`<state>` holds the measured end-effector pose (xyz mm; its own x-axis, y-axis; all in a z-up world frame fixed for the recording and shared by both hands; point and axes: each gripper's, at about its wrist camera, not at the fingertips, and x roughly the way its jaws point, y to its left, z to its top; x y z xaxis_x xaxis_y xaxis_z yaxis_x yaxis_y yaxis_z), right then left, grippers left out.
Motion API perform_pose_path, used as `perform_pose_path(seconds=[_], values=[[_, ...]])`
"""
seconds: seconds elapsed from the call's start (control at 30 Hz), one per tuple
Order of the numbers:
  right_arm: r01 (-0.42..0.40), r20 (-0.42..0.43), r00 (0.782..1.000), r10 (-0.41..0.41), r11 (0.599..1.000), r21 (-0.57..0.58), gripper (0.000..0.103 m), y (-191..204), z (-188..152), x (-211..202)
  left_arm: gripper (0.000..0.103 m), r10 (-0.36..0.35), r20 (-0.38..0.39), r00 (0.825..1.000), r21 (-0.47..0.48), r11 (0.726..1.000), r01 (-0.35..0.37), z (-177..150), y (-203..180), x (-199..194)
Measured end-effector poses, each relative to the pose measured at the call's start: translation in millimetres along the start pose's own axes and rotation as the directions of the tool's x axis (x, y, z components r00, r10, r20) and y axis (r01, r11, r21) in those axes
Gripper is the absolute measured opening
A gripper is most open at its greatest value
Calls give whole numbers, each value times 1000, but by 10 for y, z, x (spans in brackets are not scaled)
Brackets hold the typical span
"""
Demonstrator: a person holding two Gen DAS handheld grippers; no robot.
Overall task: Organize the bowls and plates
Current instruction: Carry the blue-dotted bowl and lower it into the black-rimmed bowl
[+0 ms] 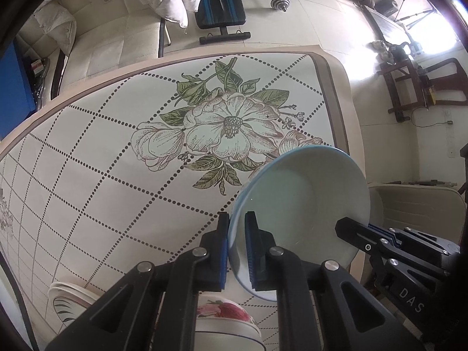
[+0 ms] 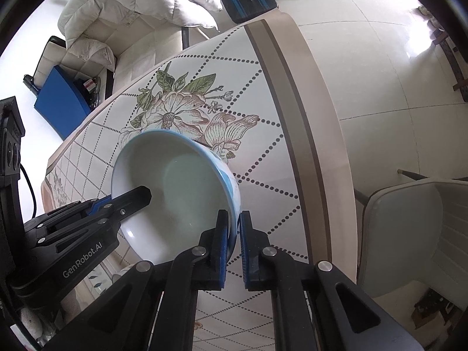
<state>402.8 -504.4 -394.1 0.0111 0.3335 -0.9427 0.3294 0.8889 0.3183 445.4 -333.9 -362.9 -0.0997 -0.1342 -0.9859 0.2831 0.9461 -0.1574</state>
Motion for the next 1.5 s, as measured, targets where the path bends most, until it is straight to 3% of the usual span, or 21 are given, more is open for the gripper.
perform_pose_path(seconds=[0.4, 0.77, 1.13, 1.5], values=[[-38, 33, 999, 39, 999, -11, 8, 202, -235, -398, 9, -9, 53, 999, -2, 1000, 9, -293, 144, -464], [-50, 47, 997, 53, 997, -59, 8, 539, -787, -662, 9, -10, 53, 999, -33, 999, 12, -835, 369, -697], [-66, -7, 998, 65, 992, -107, 8, 798, -1309, -387, 9, 11, 12, 1000, -86, 996, -10, -1356, 668, -546], [-28, -49, 999, 22, 992, -126, 8, 849, -1422, -180, 9, 19, -26, 999, -78, 997, -21, -1462, 675, -349]])
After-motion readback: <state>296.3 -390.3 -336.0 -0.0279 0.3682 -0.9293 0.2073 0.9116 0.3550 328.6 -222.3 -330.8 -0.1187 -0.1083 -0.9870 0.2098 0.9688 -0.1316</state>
